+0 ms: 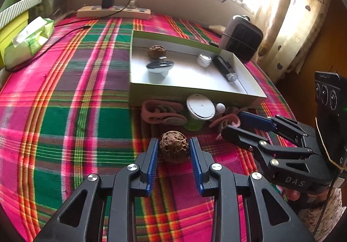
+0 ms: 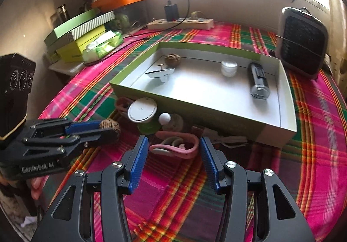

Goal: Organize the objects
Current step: 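Close the left tool on the walnut and lift it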

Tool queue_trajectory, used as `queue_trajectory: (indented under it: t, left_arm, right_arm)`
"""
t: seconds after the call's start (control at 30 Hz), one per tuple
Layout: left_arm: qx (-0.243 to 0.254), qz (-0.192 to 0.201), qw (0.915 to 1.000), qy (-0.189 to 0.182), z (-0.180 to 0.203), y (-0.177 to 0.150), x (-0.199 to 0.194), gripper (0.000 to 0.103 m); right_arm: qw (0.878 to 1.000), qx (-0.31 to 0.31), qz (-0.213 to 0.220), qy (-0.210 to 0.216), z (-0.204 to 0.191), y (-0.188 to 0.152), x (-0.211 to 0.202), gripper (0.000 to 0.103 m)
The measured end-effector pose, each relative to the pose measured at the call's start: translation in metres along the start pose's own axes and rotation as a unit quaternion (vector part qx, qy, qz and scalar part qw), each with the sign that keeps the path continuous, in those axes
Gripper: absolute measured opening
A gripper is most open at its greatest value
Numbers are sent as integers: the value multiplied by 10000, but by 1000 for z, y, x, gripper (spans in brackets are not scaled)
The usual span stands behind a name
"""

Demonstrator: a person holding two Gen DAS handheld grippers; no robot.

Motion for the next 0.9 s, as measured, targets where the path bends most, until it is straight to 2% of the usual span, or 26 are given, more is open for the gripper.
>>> queue_trajectory:
  t: [0.43, 0.53, 0.63, 0.9]
  left_arm:
    - [-105, 44, 9999, 31, -12, 2, -2, 27]
    - [-110, 48, 9999, 42, -12, 2, -2, 27]
    - [-107, 45, 9999, 46, -12, 2, -1, 27]
    - [-117, 11, 9999, 69, -13, 1, 1, 27]
  right_arm:
    - [9982, -298, -253, 461, -27, -21, -3, 50]
    - [9983, -431, -209, 325, -25, -20, -4, 50]
    - [9995, -255, -105, 140, -13, -13, -4, 50]
    - [9981, -583, -101, 184, -19, -2, 3, 50]
Point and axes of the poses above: each gripper's, at about its wrist camera, not at the fingertips, and x roughly the way its jaws point, z to its right, y to its top, the point moved 9 cm from there along x, roughly the way its jaws point, and after that the axes turned 7 degrees about -z, right-handed, at the moved point
